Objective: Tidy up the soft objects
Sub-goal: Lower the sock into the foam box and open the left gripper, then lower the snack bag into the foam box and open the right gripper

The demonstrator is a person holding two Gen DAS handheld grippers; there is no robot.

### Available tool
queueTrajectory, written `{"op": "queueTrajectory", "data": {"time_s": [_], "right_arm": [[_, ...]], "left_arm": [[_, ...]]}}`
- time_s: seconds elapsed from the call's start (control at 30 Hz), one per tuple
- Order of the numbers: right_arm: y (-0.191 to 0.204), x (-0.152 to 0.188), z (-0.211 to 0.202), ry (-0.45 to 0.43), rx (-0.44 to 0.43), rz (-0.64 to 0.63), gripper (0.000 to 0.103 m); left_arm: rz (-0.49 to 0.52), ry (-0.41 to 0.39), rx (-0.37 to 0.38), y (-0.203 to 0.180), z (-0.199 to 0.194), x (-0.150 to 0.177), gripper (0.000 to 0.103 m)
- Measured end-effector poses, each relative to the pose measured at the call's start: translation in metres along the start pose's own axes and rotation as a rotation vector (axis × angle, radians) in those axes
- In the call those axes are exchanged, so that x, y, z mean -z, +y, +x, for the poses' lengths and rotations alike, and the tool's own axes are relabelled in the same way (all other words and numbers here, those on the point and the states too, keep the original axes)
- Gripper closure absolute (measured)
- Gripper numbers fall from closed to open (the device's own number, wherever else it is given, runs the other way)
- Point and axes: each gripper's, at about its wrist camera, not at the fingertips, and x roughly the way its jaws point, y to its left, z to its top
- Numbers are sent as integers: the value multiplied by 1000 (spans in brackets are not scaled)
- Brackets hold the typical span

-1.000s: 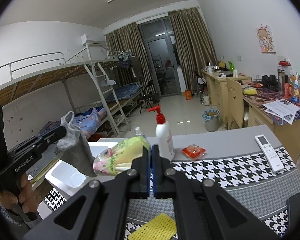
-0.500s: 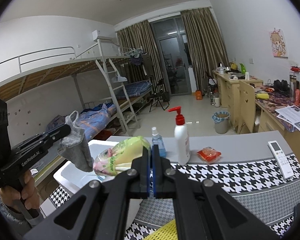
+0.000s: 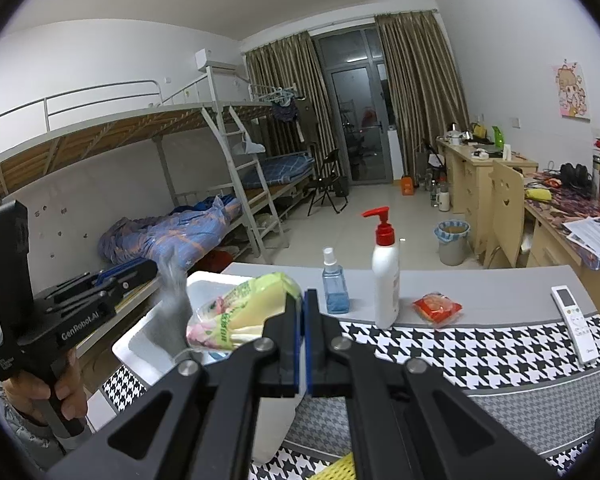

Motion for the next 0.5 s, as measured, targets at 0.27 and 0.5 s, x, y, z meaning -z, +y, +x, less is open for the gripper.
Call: {"op": "queueTrajectory", "data": {"time_s": [0.27,0.5], "right_arm": [[10,-1,9,18,-3,-11,99],[20,-4,17,27,-15,-24,99]], "left_arm": [[-20,-27,-32,14,-5,4,8],[-41,-58,-65,28,-14,7,1]]}}
